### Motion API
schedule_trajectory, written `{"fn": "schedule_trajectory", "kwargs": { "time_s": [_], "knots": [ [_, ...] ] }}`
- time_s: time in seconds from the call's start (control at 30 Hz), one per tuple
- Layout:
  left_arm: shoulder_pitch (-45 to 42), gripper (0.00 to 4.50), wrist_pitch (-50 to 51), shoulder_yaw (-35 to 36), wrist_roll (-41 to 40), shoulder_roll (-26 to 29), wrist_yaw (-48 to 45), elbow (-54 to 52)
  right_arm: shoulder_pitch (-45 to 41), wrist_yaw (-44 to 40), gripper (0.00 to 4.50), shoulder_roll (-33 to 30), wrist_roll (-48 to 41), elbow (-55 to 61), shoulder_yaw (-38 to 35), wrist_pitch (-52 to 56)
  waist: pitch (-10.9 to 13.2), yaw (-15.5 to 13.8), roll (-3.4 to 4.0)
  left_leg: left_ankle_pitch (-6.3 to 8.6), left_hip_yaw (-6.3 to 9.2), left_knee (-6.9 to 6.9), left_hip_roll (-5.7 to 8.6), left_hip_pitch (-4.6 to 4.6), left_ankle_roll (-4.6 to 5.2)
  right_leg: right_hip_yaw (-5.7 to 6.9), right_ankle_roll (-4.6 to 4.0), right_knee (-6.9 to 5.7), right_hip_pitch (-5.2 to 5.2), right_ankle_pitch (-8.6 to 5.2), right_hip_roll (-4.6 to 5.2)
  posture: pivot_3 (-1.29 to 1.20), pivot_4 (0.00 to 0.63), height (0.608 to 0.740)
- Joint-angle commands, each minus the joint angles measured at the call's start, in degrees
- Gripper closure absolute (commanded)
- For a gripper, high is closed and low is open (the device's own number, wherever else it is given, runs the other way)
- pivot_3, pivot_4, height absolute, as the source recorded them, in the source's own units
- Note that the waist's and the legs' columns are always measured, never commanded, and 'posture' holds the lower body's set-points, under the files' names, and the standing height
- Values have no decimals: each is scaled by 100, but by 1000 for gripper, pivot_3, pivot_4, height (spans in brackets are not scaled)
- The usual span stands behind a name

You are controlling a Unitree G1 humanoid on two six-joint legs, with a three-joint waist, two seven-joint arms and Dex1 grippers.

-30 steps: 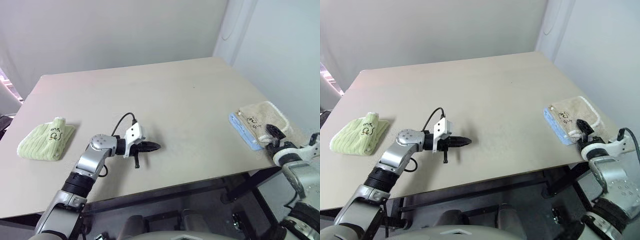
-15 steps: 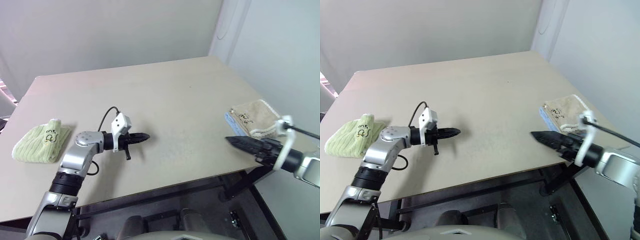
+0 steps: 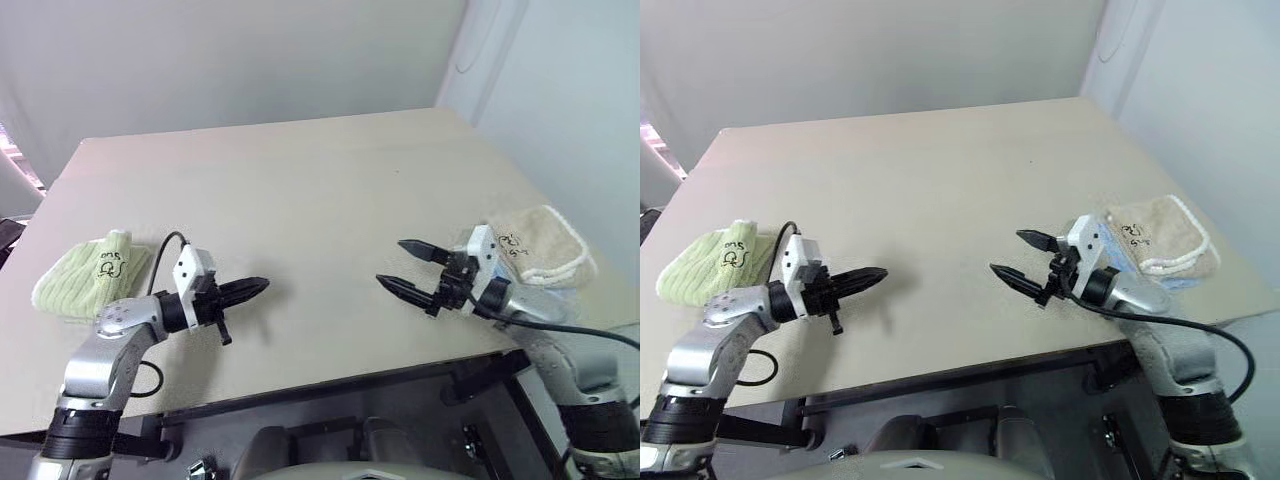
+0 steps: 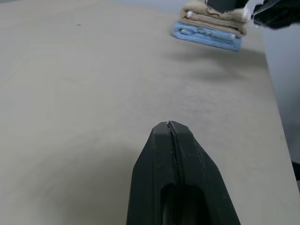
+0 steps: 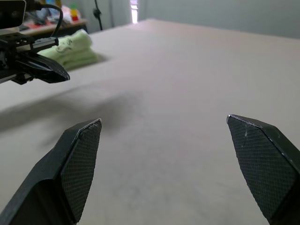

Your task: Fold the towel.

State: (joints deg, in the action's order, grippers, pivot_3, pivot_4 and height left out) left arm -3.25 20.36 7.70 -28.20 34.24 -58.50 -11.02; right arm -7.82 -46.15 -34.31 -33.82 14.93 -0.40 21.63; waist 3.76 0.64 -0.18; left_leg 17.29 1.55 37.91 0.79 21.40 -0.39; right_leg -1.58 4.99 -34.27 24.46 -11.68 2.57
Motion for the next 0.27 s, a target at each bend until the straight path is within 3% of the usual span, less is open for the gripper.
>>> {"fn": "schedule_trajectory", "kwargs": {
  "time_s": [0.03,0.2,0.27],
  "knots": [
    [222,4500,-17,448,-228,187,84,-429,-336,-431,22,94,32,-150,48,-250,0,2,0,0,0,6,0,-3,0,0,-1,-1,-5,0,0,0,0,740],
    [490,4500,604,927,-813,213,481,-661,-716,-978,22,150,256,-794,181,-543,-1,7,-1,0,0,23,-8,-23,0,6,17,-3,-29,-1,-4,0,0,740],
    [635,4127,720,996,-919,279,502,-789,-939,-1020,0,253,287,-1035,160,-596,-1,8,-2,0,0,26,-14,-27,0,10,18,-6,-35,-1,-9,0,0,740]
  ]
}}
